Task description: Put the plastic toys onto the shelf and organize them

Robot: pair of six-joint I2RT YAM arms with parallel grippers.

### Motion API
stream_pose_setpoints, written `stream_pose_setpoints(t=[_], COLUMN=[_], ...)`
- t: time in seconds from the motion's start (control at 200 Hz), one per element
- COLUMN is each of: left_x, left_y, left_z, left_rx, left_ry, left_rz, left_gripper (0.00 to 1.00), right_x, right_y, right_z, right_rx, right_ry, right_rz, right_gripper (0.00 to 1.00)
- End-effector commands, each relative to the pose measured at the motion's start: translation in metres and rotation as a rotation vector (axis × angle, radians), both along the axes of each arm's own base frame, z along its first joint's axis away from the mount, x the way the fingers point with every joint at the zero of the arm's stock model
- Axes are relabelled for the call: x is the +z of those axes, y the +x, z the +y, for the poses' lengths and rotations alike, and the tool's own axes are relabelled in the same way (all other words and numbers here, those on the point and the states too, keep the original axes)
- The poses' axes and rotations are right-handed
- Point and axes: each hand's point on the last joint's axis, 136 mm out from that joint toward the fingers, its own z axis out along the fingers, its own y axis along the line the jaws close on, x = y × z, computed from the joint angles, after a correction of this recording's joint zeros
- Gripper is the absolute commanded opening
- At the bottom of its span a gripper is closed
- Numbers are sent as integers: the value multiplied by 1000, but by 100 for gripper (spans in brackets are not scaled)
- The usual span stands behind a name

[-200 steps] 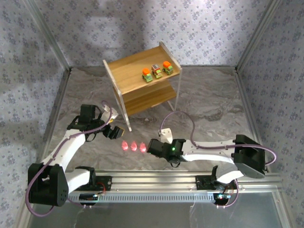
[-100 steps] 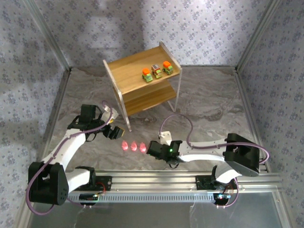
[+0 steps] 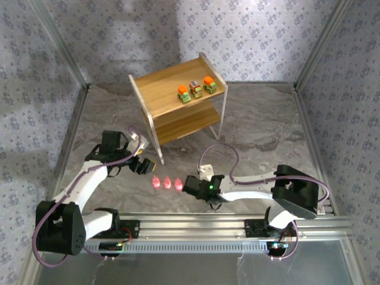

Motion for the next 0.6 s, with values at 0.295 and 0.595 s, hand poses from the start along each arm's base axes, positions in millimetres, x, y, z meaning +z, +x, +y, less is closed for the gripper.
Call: stream_pose_setpoints(t=[0.295,0.595], left_x=[-1,-1], left_y=[-1,-1], left_z=[-3,-3], left_rx=[-20,-19], left_ry=[-8,-8], left_rz=[8,8], left_gripper=[95,95], right_x=[-11,-11], right_y=[-1,0], right_z=[-13,-11], right_rx=[-9,1], right_ry=[-38,-46], right_rz=[24,20], right_gripper=[48,42])
